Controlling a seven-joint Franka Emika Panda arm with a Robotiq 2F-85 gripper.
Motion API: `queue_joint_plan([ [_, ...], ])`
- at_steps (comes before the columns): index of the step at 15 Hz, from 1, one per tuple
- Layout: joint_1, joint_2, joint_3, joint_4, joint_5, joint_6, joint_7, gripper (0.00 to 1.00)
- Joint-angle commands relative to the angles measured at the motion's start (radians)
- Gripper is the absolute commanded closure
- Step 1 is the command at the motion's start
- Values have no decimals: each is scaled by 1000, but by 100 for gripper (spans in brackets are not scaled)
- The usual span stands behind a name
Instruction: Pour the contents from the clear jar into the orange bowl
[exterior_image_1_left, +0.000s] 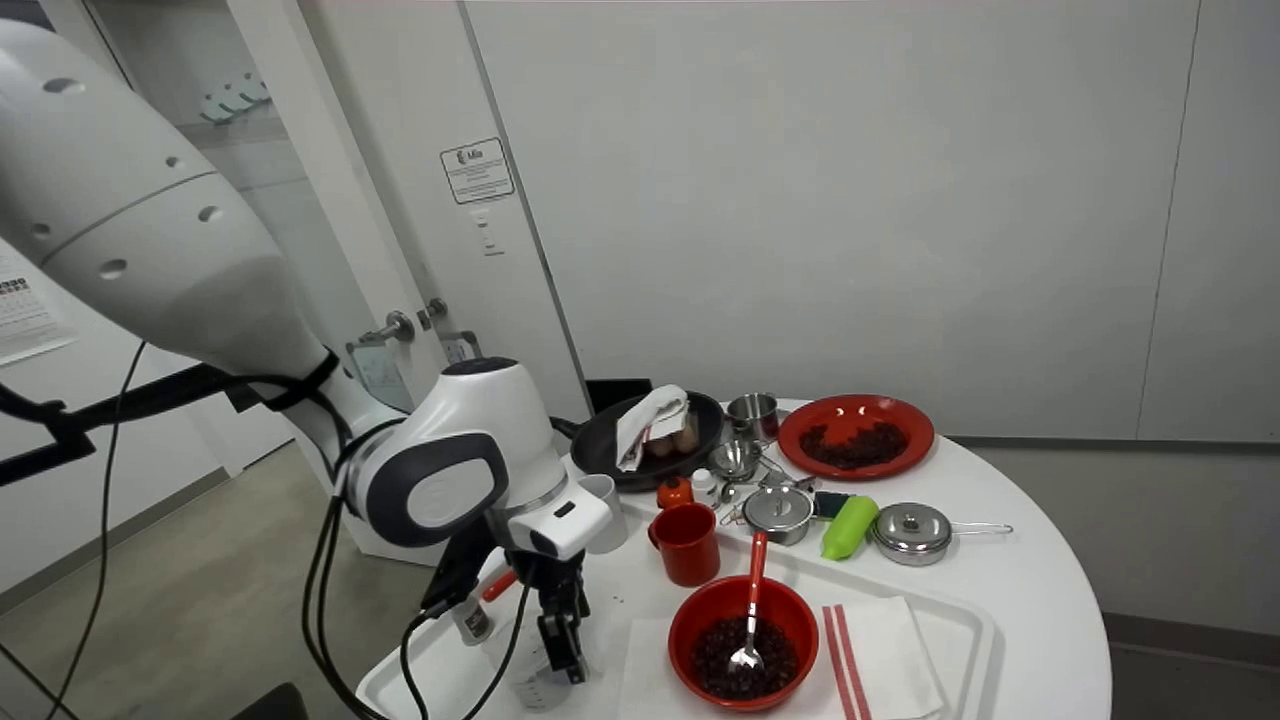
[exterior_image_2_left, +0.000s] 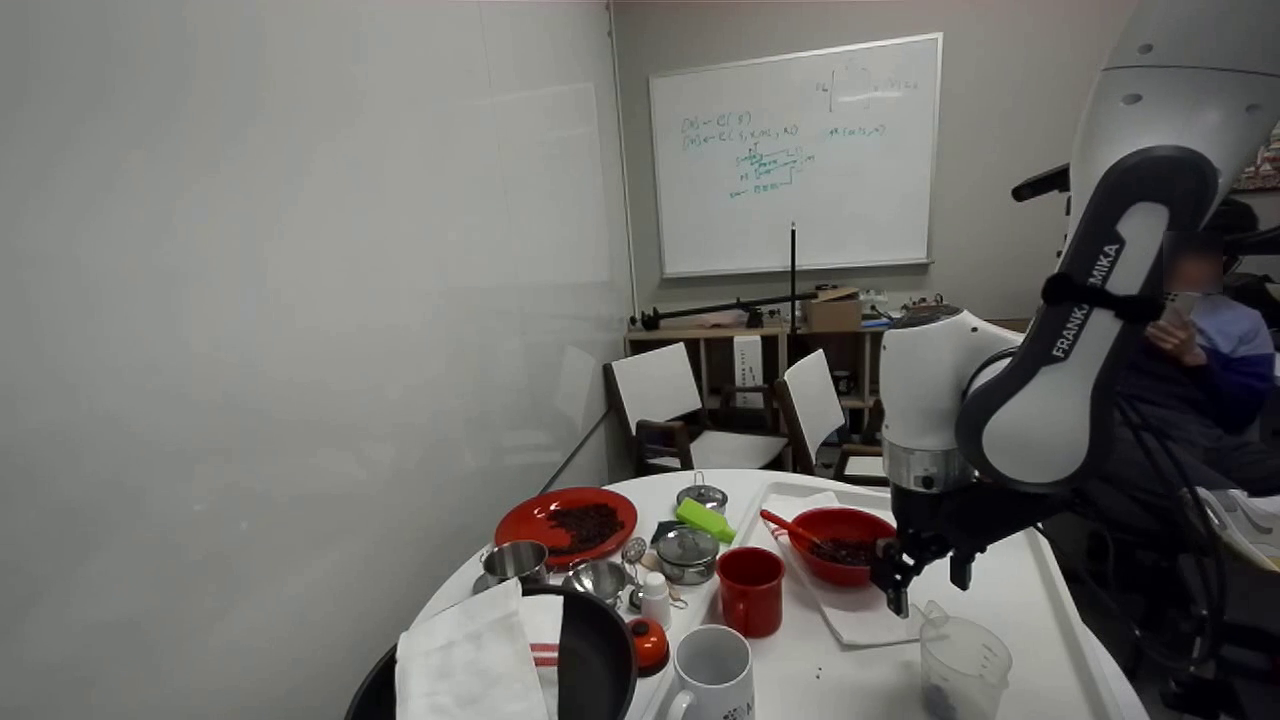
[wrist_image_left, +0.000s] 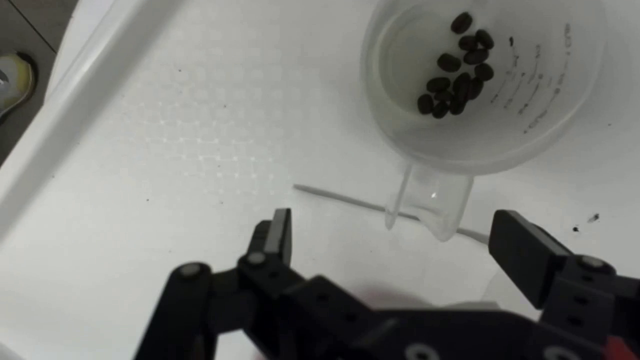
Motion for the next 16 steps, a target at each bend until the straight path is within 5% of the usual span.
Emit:
queue_joint_plan([
  [1, 79, 59, -68, 39, -44, 31, 85, 0],
  [9, 56, 20, -13, 47, 52, -50, 97, 6],
  [11, 49, 14, -5, 45, 77, -68, 101, 30],
  [16, 34, 1, 14, 40, 116, -88, 99, 61],
])
